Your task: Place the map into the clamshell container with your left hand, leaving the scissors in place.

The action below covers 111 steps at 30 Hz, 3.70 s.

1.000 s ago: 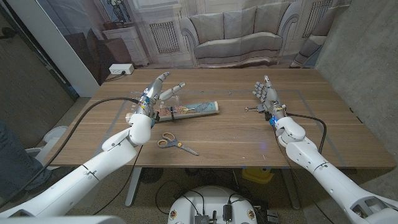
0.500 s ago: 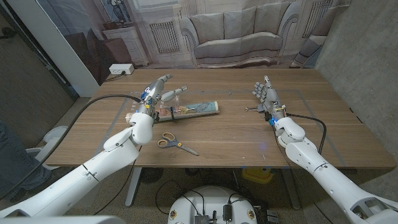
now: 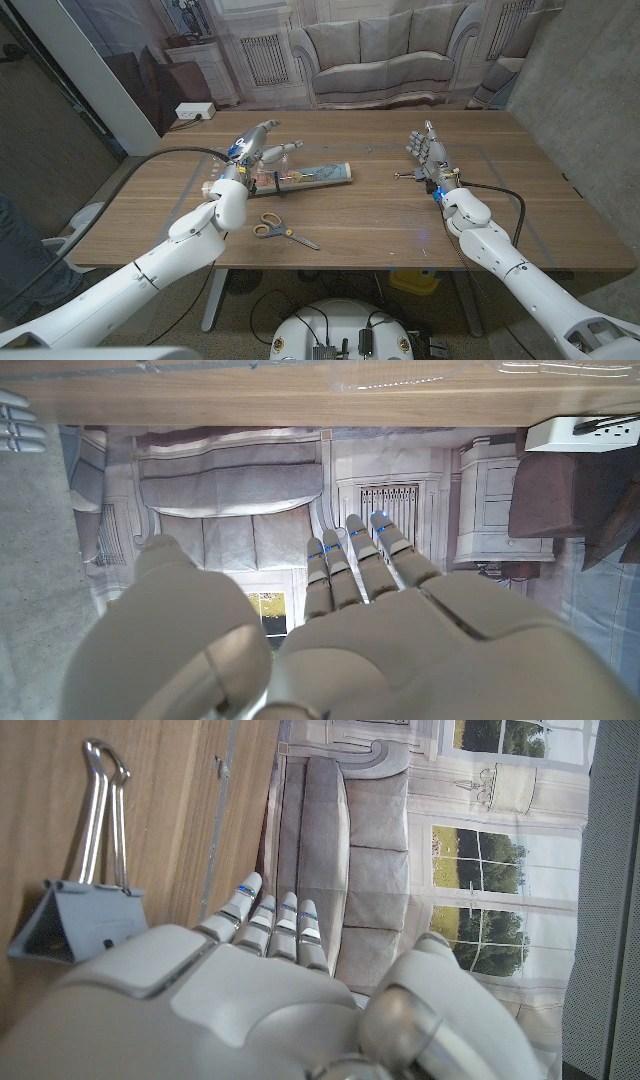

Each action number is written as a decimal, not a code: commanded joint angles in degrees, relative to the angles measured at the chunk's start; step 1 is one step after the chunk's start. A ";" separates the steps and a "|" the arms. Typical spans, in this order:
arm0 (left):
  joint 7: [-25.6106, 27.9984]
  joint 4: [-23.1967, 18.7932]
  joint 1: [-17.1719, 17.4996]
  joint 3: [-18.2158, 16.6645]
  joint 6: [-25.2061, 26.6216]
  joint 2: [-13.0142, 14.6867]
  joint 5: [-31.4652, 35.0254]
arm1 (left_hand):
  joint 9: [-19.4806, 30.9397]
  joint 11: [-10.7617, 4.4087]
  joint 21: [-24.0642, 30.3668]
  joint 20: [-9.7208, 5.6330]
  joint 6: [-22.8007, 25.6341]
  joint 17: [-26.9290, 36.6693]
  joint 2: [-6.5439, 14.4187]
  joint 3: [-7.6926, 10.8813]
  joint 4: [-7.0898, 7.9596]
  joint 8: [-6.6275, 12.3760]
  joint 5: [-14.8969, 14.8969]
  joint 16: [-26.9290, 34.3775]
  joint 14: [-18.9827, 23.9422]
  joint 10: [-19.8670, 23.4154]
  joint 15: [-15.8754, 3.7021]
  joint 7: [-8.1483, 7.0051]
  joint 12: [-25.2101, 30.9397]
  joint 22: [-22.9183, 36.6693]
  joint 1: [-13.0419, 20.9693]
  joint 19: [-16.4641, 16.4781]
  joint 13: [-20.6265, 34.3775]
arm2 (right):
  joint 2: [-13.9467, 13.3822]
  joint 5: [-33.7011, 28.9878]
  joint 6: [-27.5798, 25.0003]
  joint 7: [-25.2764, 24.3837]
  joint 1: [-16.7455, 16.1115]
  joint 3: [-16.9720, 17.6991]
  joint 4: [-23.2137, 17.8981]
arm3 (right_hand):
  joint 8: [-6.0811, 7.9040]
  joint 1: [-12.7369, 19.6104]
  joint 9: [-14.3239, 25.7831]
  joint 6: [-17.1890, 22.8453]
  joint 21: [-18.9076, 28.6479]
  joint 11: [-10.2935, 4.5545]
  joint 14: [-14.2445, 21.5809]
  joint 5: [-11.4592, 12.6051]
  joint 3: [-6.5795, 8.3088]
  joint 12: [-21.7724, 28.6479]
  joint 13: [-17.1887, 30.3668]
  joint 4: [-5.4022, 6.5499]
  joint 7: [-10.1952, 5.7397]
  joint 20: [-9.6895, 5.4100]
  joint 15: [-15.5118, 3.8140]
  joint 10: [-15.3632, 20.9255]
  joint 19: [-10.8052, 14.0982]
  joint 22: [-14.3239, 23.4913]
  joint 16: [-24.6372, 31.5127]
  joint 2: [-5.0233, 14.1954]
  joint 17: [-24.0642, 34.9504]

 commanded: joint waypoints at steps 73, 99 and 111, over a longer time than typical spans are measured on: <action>-19.98 -3.13 -8.47 10.83 12.06 1.83 16.10 | 0.33 -1.54 -0.98 -1.40 0.75 0.32 -3.38 -3.15 -1.47 -1.74 1.17 -1.28 1.16 0.60 -2.95 -1.07 -2.09 0.17 2.34 0.18 0.22 | 1.04 1.30 -0.14 -0.92 0.30 0.73 -0.39 | 0.01 0.50 0.21 1.00 -1.55 0.56 2.26 -0.72 0.03 0.03 0.24 -0.67 0.66 -0.38 0.46 0.87 2.65 0.14 0.27 0.83 0.11; -29.49 -2.72 -12.48 15.14 16.45 0.31 23.99 | 0.55 -2.50 -2.82 -0.72 -5.00 0.39 -5.11 -4.29 -4.92 -3.80 1.14 -2.44 -2.59 -3.68 -2.63 -1.62 -3.71 0.06 9.26 -1.87 0.41 | 2.18 2.17 0.62 0.11 1.37 0.81 1.61 | 0.08 0.52 0.22 1.33 -2.02 0.65 2.36 -0.85 -0.04 -0.02 0.25 -0.76 0.54 -0.37 0.44 0.93 2.84 0.17 0.18 0.97 0.14; -32.89 -1.57 -13.71 16.34 16.02 -0.60 26.11 | 0.61 -2.64 -2.75 -0.85 -4.65 0.49 -4.63 -4.50 -5.01 -3.55 1.11 -2.15 -2.17 -3.30 -2.88 -1.63 -3.44 0.08 9.95 -1.29 0.46 | 2.07 2.69 0.27 0.28 1.24 1.00 1.20 | 0.07 0.52 0.23 1.40 -2.27 0.56 2.41 -0.92 -0.07 -0.03 0.26 -0.80 0.49 -0.32 0.48 0.99 2.92 0.18 0.14 1.04 0.15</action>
